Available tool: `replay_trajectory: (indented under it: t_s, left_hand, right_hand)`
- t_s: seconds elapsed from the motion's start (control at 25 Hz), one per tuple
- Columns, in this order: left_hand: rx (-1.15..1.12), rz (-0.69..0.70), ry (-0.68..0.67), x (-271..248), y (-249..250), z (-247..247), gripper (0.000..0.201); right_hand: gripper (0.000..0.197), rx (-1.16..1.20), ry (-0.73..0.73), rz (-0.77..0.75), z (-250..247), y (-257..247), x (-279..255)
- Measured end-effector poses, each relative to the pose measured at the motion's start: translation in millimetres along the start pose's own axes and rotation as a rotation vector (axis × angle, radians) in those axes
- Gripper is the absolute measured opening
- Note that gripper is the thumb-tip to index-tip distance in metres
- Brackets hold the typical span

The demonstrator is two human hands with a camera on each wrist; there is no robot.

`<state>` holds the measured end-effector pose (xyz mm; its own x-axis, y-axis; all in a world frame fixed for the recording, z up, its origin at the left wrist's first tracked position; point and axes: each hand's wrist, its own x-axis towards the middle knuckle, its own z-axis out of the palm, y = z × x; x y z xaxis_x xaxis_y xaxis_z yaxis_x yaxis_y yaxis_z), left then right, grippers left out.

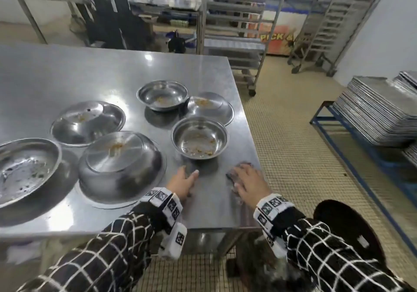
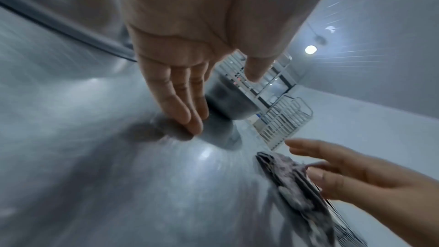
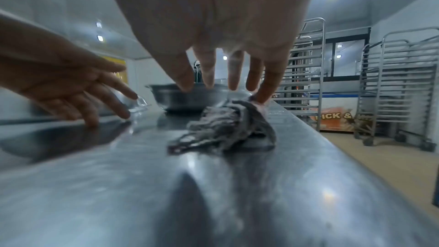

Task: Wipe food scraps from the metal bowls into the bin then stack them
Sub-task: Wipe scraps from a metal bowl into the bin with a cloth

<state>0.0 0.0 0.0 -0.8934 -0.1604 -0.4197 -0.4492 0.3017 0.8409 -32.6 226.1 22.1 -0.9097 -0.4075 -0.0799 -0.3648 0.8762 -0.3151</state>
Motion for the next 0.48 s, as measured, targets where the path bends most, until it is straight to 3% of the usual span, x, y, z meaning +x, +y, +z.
replay_trajectory:
  t_s: [0.08,0.24,0.48]
  left_hand:
    - [-0.165,-0.061,0.089,12.7,13.8,-3.3,0.051]
    - [-0.346,-0.175,0.142,27.6,37.4,-11.2,0.042]
    - [-0.303,-0.219,0.108,36.2,50.1,-15.0,0.019]
  right_hand:
    - [0.052,-0.105,-0.098,0.064,-2.5,3.8,14.9]
    - [0.063,-0.186,-0.212,0.113,3.6,17.1,32.3]
    - [0.044,-0.135,-0.110,0.096,2.0,24.7,40.6]
